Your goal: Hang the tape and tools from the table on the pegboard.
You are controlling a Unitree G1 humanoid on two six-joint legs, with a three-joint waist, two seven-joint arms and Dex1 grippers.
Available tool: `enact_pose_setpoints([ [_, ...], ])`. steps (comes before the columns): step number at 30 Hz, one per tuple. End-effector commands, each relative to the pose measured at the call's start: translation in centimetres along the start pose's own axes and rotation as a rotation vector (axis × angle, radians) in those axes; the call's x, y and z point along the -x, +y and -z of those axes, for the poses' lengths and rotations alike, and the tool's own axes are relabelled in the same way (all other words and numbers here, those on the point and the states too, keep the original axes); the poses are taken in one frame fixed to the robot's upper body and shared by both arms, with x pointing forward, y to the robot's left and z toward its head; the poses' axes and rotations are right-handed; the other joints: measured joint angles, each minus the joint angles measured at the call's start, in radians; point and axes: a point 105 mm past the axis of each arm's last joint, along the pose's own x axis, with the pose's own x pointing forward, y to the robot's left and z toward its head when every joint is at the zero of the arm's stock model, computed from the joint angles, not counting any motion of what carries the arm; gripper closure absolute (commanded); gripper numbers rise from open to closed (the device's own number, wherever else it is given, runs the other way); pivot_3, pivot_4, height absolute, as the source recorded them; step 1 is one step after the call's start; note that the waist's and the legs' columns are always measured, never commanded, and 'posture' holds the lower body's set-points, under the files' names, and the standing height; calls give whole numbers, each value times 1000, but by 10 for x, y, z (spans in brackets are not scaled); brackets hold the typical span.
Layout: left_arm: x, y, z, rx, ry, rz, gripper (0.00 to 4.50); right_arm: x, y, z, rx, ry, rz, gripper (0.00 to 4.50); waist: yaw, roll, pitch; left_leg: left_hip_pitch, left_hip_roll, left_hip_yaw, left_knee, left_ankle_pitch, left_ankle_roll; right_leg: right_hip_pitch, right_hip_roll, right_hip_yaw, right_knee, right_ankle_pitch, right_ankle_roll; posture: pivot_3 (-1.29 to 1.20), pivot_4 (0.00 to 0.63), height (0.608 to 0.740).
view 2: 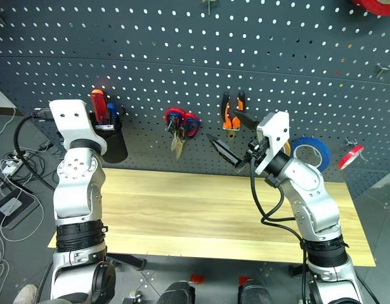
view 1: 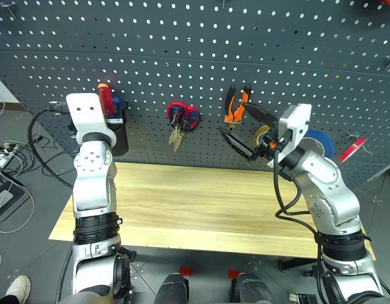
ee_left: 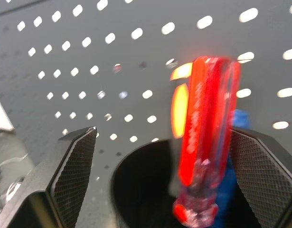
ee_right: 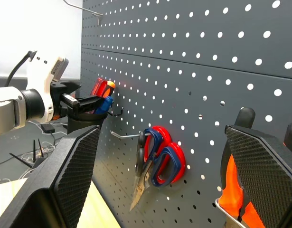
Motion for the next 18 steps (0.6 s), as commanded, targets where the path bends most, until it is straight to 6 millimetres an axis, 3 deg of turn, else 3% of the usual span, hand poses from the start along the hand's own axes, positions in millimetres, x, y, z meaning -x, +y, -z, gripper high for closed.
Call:
enact_pose_setpoints([
  [1,8,-14,-29,-25,-119,76,25,1,-2,-15,52,-42,15,0,-3,0,0,0,0,0,0,0,0,0,0,0,0,0,0,40,129,740],
  [11,38,-24,-27,-11,-75,112,25,3,-1,-13,53,-38,15,0,-5,1,1,1,1,1,-2,0,0,0,0,1,0,0,0,49,134,740],
  [18,70,-40,-8,4,-5,227,25,10,7,-8,33,-17,2,0,-3,3,1,1,1,1,-2,0,0,0,0,2,-1,0,0,59,134,740],
])
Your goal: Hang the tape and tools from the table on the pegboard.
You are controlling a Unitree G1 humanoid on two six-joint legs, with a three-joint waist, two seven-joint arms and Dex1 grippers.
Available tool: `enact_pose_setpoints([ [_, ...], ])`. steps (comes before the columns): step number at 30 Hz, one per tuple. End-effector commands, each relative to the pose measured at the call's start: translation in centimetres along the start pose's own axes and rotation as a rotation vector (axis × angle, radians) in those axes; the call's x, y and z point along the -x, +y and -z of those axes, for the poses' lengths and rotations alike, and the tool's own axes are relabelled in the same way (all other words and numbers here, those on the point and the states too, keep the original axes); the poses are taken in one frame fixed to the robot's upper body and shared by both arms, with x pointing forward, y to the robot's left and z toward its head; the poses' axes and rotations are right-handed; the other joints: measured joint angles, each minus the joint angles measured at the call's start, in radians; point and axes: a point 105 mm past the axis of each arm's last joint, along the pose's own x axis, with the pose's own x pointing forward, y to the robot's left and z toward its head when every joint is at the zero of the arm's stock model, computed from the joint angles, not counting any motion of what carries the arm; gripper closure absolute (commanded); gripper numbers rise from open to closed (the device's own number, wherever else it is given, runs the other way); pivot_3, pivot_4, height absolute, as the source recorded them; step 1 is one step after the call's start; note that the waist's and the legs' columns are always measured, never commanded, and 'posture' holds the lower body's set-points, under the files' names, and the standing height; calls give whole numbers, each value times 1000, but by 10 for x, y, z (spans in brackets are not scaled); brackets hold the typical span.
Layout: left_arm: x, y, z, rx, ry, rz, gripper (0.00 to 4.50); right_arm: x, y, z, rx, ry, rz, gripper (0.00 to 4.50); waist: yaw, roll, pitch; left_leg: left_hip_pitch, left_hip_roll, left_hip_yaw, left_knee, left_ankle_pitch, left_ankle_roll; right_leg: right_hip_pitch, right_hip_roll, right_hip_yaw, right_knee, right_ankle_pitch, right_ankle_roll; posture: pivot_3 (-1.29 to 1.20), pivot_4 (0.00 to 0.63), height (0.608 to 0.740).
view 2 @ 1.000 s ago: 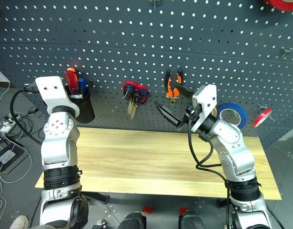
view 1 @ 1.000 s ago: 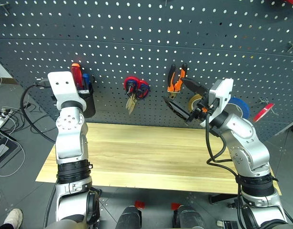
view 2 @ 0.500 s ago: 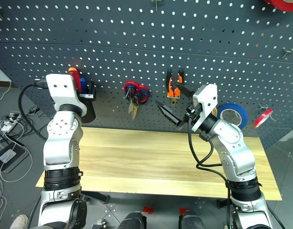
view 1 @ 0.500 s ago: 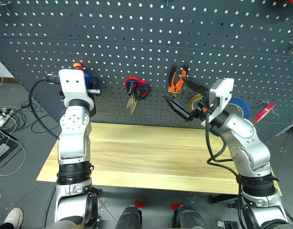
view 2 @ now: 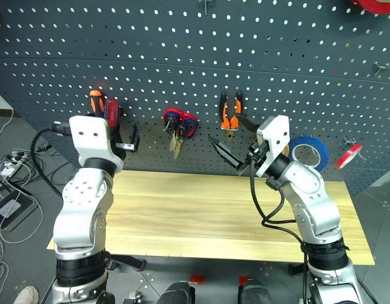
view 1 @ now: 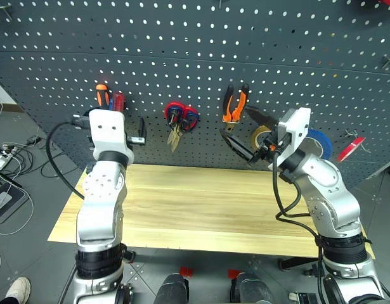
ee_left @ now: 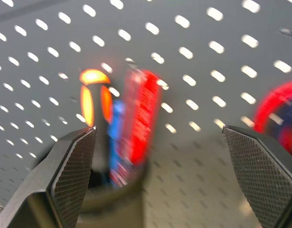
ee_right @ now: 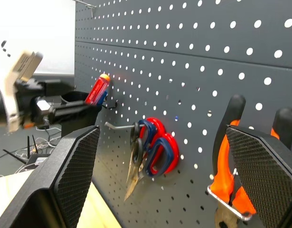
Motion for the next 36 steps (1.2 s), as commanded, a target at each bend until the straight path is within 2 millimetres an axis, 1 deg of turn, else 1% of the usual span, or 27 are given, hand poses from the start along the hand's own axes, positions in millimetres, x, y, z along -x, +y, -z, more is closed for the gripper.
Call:
enact_pose_setpoints([
  [1,11,-13,-8,41,-33,68,25,5,6,-13,25,-36,-12,0,2,1,0,0,0,0,0,0,0,0,0,0,-1,0,0,59,134,740],
  [5,13,-24,11,122,51,110,25,14,8,-2,15,14,4,0,12,1,0,0,0,1,0,0,0,1,0,1,-1,0,0,62,134,740],
  [7,13,-31,23,136,104,134,25,24,8,16,39,108,39,0,17,1,0,0,0,1,0,0,0,1,0,1,-3,0,0,62,136,740],
  [9,13,-44,36,174,148,182,25,38,6,35,50,205,100,0,26,2,0,0,-1,1,-1,0,0,1,0,1,-4,0,0,59,131,740],
  [12,13,-56,53,211,194,218,25,57,6,55,61,320,193,0,30,3,0,1,-1,2,-1,0,0,5,0,1,-10,0,0,47,129,740],
  [13,15,-61,59,214,207,237,25,65,4,63,54,364,250,0,29,3,0,1,0,2,-1,0,0,6,0,1,-14,0,0,44,127,740],
  [15,19,-68,69,206,231,265,25,82,-2,79,26,449,371,0,27,3,-1,2,0,2,-3,0,1,7,0,2,-14,0,0,28,125,740],
  [17,26,-73,80,195,260,285,25,107,-12,95,-68,519,571,0,27,4,-1,4,0,3,-5,0,1,8,0,2,-15,0,0,17,123,740],
  [19,34,-76,90,176,290,302,25,131,-17,108,-119,591,721,0,26,6,-2,9,0,4,-8,0,1,11,0,3,-15,0,0,3,118,740],
  [21,41,-77,99,160,324,311,25,148,-19,114,-138,639,816,0,26,9,-4,11,0,4,-9,0,1,13,-1,4,-17,0,0,-5,117,740],
  [24,46,-75,108,143,364,305,25,165,-19,119,-181,679,921,0,25,12,-5,11,0,4,-10,0,1,15,0,4,-23,0,0,-17,112,740],
  [26,52,-68,117,164,411,262,25,181,-12,122,-229,712,1005,0,24,17,-9,12,0,4,-10,0,1,15,0,4,-23,0,0,-36,109,740],
  [27,57,-66,120,179,432,247,25,185,-7,124,-240,726,1020,0,23,21,-11,12,0,4,-10,0,1,15,0,4,-23,0,0,-41,109,740],
  [29,66,-66,123,187,454,249,25,187,2,126,-261,745,1033,0,16,25,-14,12,0,5,-11,0,1,15,0,5,-24,0,0,-44,108,740],
  [31,70,-67,123,188,456,256,25,187,10,129,-283,763,1025,0,18,25,-14,11,0,4,-13,0,1,15,0,5,-25,0,0,-45,111,740],
  [36,74,-67,125,210,475,261,25,186,11,131,-278,774,1005,0,24,27,-15,11,0,2,-13,1,1,17,1,4,-26,0,0,-41,120,740],
])
